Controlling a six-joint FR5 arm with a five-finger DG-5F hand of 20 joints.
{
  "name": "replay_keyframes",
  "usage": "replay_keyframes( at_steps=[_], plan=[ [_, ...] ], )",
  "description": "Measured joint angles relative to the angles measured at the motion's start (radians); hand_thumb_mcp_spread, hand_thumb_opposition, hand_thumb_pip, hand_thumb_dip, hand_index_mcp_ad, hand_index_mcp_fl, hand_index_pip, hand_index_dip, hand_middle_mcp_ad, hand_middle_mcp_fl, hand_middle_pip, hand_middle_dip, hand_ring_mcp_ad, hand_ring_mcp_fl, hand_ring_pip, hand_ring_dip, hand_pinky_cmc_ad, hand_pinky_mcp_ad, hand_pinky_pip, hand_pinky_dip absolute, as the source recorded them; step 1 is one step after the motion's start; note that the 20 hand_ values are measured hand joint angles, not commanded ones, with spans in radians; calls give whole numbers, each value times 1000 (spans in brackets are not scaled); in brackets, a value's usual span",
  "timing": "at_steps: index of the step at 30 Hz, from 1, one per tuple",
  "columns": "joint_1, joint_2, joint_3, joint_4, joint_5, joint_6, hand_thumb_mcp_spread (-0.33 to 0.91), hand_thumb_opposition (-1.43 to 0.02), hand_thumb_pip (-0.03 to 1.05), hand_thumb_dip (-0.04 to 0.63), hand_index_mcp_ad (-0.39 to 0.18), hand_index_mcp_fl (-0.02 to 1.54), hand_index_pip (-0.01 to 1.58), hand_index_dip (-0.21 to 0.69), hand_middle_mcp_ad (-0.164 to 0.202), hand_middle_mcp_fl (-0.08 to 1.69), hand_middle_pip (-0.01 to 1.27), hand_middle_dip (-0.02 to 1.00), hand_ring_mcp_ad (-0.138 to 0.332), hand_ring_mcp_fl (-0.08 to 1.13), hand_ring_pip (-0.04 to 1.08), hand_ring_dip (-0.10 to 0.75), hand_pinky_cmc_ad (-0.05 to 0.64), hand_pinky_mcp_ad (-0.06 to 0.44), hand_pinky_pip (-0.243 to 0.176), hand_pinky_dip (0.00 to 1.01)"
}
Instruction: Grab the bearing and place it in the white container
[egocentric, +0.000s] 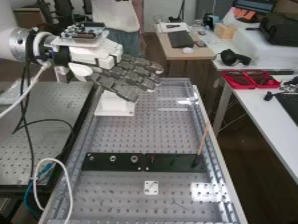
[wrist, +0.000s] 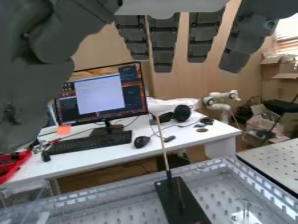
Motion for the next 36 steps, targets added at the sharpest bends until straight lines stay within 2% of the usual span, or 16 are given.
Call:
replay_keyframes(
  at_steps=[7,9,16,23,27,29,36],
  plan=[
    [-38,-48,-63,70,7,14,312,-681,405,47,23,73,89,49,93,108,120,157,171,3,108,66,340,278,-63,236],
    [-53,-60,-74,89,-2,21,312,-679,463,73,14,75,101,51,93,108,120,161,175,3,108,66,340,281,-63,236],
    [-119,-107,-92,138,-69,34,354,-698,468,112,-38,152,122,40,93,106,124,157,173,2,101,72,340,281,-63,236],
    [-189,-168,-68,160,-173,37,438,-757,480,188,-94,258,405,91,89,94,126,175,168,5,108,87,340,281,-61,209],
    [-226,-210,-35,161,-247,31,463,-785,480,190,-117,291,611,138,87,75,126,175,161,5,105,87,340,279,-61,206],
    [-245,-230,-18,167,-287,25,468,-785,480,206,-119,290,660,143,87,72,126,175,164,5,105,87,340,279,-61,194],
    [-287,-287,28,190,-372,18,478,-803,480,220,-127,257,963,202,84,73,126,175,161,5,105,87,340,281,-63,194]
  ],
)
